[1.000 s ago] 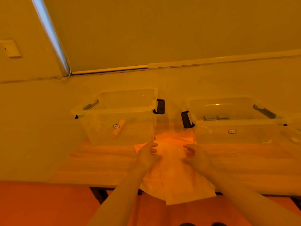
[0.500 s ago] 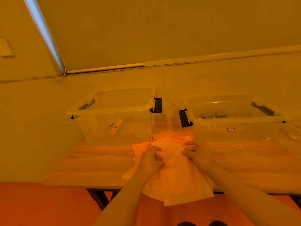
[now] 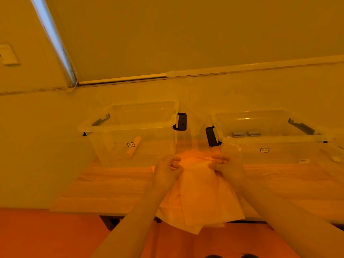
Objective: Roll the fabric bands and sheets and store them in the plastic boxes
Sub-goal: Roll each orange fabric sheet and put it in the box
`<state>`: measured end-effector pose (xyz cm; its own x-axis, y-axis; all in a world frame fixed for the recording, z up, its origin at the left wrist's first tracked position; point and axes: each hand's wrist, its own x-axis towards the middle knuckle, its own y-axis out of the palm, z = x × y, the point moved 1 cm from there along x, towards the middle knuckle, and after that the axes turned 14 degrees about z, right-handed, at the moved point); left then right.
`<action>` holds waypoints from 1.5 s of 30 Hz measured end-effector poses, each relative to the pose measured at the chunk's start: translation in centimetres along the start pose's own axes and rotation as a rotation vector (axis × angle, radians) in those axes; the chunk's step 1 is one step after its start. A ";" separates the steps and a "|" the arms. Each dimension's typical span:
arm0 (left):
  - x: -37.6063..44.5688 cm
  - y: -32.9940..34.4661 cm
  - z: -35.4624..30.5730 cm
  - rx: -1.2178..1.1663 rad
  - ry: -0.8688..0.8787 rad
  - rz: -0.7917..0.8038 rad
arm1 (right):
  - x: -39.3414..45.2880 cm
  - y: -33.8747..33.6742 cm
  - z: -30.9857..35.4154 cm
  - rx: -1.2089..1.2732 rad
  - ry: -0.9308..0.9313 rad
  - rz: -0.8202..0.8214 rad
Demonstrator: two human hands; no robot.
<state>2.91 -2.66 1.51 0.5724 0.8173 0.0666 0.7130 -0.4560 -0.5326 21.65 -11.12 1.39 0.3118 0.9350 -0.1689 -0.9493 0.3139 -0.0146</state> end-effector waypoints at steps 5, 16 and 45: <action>0.7 -1.9 -1.7 0.037 0.009 0.007 | -0.2 0.0 2.7 0.004 -0.062 0.036; 0.8 -2.4 -0.3 0.145 0.002 -0.026 | -0.6 -0.5 1.1 -0.217 -0.014 0.058; -2.0 0.2 2.1 -0.063 -0.084 -0.073 | -1.1 -1.1 -1.4 0.043 0.041 -0.022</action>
<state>1.07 -3.61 -0.48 0.4837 0.8747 0.0309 0.7770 -0.4130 -0.4751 22.33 -12.72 0.21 0.3297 0.9206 -0.2093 -0.9395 0.3418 0.0237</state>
